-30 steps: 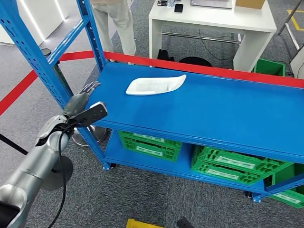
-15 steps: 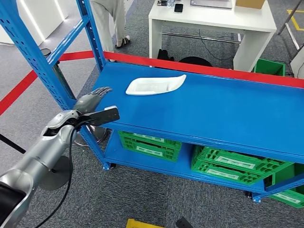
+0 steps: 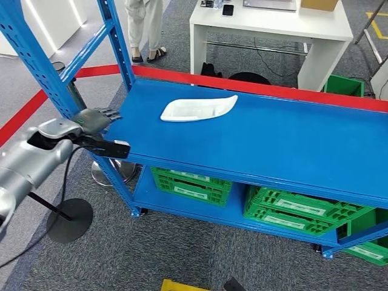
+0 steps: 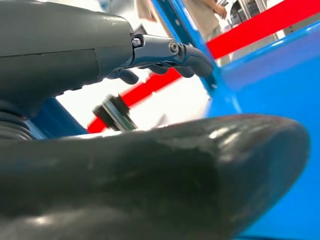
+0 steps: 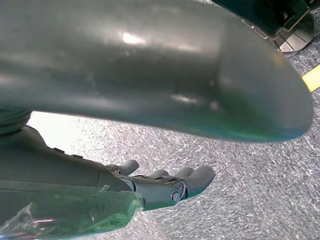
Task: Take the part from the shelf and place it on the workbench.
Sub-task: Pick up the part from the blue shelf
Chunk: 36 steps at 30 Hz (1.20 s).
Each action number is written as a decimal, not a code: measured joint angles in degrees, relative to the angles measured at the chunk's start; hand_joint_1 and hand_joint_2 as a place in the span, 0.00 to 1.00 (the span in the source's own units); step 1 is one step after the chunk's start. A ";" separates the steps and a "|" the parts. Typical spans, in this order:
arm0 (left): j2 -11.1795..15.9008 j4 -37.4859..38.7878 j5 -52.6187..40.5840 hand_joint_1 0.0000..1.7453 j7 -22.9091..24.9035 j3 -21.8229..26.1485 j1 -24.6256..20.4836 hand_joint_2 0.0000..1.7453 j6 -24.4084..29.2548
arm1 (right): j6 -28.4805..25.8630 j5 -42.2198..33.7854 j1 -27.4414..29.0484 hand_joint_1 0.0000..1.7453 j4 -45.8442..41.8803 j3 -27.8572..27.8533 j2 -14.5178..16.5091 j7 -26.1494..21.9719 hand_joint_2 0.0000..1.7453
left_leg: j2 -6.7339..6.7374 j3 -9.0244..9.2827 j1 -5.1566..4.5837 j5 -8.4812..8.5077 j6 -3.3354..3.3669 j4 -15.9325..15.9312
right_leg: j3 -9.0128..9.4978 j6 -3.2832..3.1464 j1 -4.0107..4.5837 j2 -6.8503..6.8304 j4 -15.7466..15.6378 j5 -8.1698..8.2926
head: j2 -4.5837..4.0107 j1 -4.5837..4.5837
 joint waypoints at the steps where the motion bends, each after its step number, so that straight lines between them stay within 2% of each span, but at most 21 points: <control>1: 0.63 0.14 -0.81 0.00 -0.39 -1.67 -1.15 0.00 -0.17 | 0.13 -0.02 -0.06 0.00 0.00 0.09 0.00 0.00 0.00 | 0.00 0.00 0.00 0.00 0.00 0.00 | 0.00 0.00 0.00 0.00 0.00 0.00 | 0.00 0.01; 8: 2.52 1.04 -1.68 0.00 -1.37 -10.23 -5.62 0.00 1.59 | 0.57 -0.38 -0.34 0.00 -0.14 0.65 0.00 0.11 0.00 | 0.01 0.01 -0.02 0.01 0.00 0.00 | 0.00 -0.02 0.00 0.03 0.04 0.02 | -0.01 -0.01; 17: 2.67 2.42 1.09 0.00 -1.06 -13.66 -6.40 0.00 4.72 | 0.68 -0.40 -0.37 0.00 -0.15 0.91 0.00 0.15 0.00 | 0.01 0.01 -0.03 0.05 -0.06 0.00 | -0.05 -0.02 0.01 0.03 0.13 0.01 | -0.01 -0.01; 21: 1.69 3.68 4.36 0.00 0.55 -13.51 -5.30 0.00 8.76 | 0.64 -0.65 -0.37 0.00 -0.15 0.93 0.00 0.13 0.00 | 0.00 0.01 -0.03 0.05 -0.06 0.00 | -0.04 -0.02 -0.01 0.02 0.13 0.01 | -0.01 0.00; 26: -1.01 4.96 9.28 0.00 3.55 -10.83 -1.11 0.00 16.13 | 0.48 -0.97 -0.35 0.00 -0.17 0.93 0.00 0.04 0.00 | 0.00 0.00 -0.05 0.05 -0.06 0.00 | -0.04 -0.02 -0.05 0.03 0.13 0.01 | -0.01 0.00; 33: -4.13 5.57 12.66 0.00 4.98 -5.95 3.49 0.00 21.51 | 0.13 -1.04 -0.24 0.00 -0.17 0.93 0.00 0.04 0.00 | 0.00 0.00 -0.06 0.05 -0.06 0.00 | -0.06 -0.02 -0.05 0.02 0.12 0.01 | -0.01 -0.01; 36: -5.09 5.59 12.82 0.00 5.12 -4.39 4.78 0.00 22.19 | 0.04 -1.11 -0.18 0.00 -0.17 0.94 0.00 0.04 0.00 | 0.00 0.00 -0.05 0.05 -0.06 0.00 | -0.07 -0.02 -0.03 0.03 0.12 0.01 | 0.00 0.00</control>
